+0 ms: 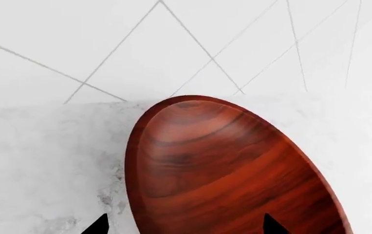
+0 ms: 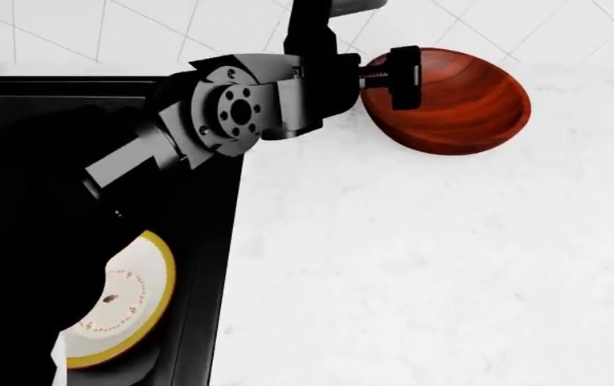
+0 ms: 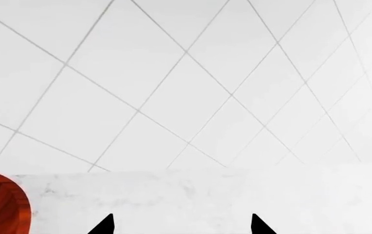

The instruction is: Stack the bowls in the sink.

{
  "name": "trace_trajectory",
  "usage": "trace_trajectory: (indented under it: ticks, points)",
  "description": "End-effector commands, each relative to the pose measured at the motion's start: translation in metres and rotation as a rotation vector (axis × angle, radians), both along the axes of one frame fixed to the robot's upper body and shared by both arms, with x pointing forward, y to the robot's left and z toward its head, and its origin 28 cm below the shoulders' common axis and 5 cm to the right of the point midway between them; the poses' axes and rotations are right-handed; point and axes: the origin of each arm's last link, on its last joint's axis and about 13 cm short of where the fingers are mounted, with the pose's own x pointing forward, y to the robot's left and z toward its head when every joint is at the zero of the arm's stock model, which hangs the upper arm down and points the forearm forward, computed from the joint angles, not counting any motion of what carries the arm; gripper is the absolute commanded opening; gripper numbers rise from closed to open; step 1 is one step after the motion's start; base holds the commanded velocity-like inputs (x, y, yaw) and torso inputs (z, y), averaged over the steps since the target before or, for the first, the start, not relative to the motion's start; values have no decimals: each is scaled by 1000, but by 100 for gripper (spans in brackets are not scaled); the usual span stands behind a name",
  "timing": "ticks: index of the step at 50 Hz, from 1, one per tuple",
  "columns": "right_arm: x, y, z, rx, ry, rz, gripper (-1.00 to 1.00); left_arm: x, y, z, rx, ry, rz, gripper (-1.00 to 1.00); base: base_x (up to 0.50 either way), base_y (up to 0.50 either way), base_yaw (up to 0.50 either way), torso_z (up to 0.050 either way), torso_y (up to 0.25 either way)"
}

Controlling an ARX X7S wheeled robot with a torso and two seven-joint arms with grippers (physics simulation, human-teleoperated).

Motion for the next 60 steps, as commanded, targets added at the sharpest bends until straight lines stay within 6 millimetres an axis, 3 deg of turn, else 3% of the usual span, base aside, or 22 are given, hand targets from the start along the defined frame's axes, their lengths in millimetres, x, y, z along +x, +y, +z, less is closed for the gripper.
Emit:
trace_trajectory:
  ticks: [1, 15, 60]
  points:
    - [0, -1, -1, 2, 1, -1, 100, -1, -2, -8, -19, 43, 1, 100, 0, 0, 0, 0, 0]
    - [-1, -6, -7, 7, 6, -13, 100, -4, -6, -24, -5, 69, -15, 100, 0, 0, 0, 0, 0]
    - [-3, -14, -11, -9, 32, -44, 100, -10, -14, -49, -11, 94, -85, 100, 0, 0, 0, 0, 0]
